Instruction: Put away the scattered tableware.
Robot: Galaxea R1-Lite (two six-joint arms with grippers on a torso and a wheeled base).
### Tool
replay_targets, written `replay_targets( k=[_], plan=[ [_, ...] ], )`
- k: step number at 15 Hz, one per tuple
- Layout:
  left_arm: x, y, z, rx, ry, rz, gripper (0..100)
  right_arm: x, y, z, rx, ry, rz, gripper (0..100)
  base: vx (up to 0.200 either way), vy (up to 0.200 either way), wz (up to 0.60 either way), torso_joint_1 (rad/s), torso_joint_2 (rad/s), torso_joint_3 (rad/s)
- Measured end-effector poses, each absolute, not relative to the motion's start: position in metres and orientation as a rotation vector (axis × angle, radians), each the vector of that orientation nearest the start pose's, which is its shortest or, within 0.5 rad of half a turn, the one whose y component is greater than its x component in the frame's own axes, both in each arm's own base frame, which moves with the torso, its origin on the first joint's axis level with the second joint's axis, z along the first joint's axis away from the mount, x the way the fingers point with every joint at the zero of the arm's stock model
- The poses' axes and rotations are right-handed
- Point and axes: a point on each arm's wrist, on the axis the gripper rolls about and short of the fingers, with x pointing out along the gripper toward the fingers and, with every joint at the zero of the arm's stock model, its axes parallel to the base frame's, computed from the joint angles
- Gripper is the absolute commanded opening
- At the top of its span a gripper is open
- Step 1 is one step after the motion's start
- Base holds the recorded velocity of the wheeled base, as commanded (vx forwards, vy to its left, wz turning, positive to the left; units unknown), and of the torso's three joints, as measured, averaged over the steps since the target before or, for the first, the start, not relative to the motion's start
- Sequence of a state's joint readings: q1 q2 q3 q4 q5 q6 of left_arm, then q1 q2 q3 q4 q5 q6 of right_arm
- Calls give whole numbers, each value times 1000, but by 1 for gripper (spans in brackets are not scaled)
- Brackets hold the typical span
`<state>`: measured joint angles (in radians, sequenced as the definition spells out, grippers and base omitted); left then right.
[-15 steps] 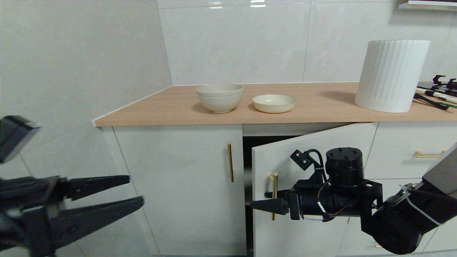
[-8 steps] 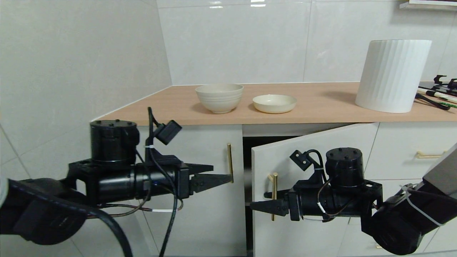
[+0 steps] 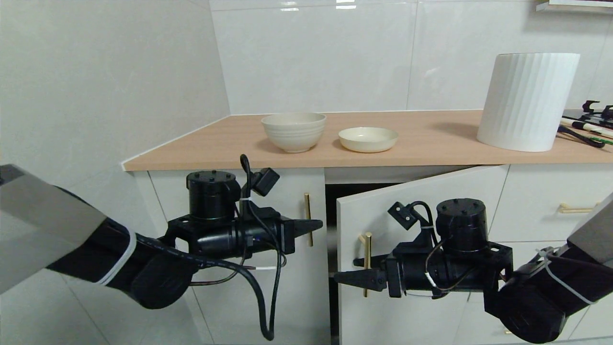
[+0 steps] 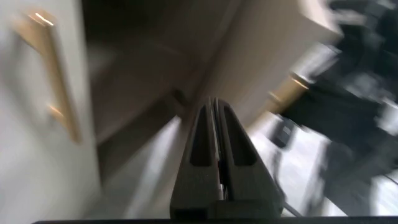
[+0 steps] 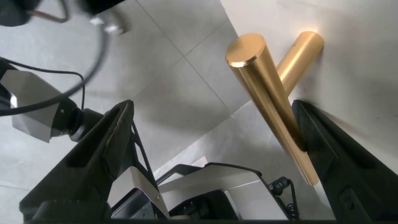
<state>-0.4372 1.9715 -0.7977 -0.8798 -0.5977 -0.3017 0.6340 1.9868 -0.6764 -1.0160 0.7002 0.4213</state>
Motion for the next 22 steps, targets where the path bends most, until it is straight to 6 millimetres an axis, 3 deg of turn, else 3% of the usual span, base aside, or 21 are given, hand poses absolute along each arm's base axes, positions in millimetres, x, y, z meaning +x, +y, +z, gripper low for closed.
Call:
replay_targets(
  k=[4, 7, 12, 22],
  plan=[
    [337, -175, 103, -284, 410, -934, 0, 258, 210, 96, 359, 593, 1241, 100, 0, 0, 0, 0, 0, 0],
    [343, -188, 97, -279, 407, -957, 0, 258, 211, 94, 334, 577, 1250, 100, 0, 0, 0, 0, 0, 0],
    [348, -211, 92, -270, 400, -1003, 0, 259, 211, 94, 333, 579, 1252, 100, 0, 0, 0, 0, 0, 0],
    [340, -227, 93, -263, 391, -1050, 0, 276, 198, 92, 346, 480, 1207, 100, 0, 0, 0, 0, 0, 0]
  ],
)
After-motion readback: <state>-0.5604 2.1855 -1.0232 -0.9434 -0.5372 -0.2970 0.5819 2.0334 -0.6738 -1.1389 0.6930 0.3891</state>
